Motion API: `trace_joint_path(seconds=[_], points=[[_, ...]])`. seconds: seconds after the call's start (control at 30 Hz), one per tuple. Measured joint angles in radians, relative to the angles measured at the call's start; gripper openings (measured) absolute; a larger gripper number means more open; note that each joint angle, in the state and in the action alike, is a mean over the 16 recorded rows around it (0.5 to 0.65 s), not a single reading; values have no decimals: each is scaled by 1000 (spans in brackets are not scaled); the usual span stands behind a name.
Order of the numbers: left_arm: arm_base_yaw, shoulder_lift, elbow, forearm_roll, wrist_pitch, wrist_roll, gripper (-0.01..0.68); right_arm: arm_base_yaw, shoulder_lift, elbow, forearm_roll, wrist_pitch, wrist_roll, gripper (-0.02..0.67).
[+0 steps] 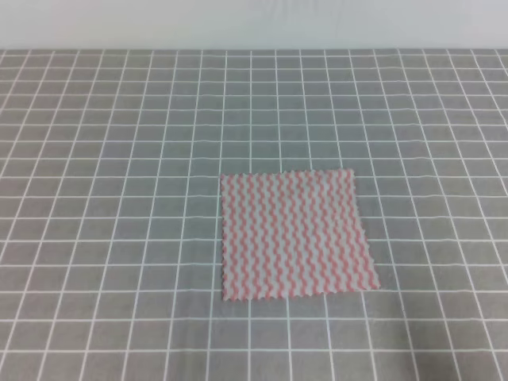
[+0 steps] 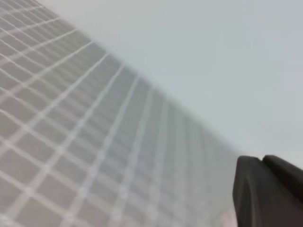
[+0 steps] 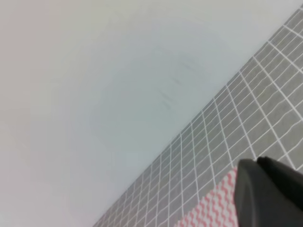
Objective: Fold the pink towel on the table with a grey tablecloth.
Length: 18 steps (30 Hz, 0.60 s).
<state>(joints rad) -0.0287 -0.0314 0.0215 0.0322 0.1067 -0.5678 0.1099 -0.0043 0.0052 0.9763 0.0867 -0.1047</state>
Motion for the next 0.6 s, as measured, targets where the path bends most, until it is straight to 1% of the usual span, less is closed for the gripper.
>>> trace_joint_path(seconds=[0.1,0.23,0.43,0.6], points=[[0,-2,2,1,-72,-117,0,0,-2,2,89,-2,0,-17],[0,-2,0,2,-134,-195,0,0,-4,2,134,2,0,-17],[0,-2,0,3,-202,-210,0,0,-6,3,151,24,0,-17],[0,2,-3,3,-221,-211,0,0,-6,2,153,53,-2,-18]])
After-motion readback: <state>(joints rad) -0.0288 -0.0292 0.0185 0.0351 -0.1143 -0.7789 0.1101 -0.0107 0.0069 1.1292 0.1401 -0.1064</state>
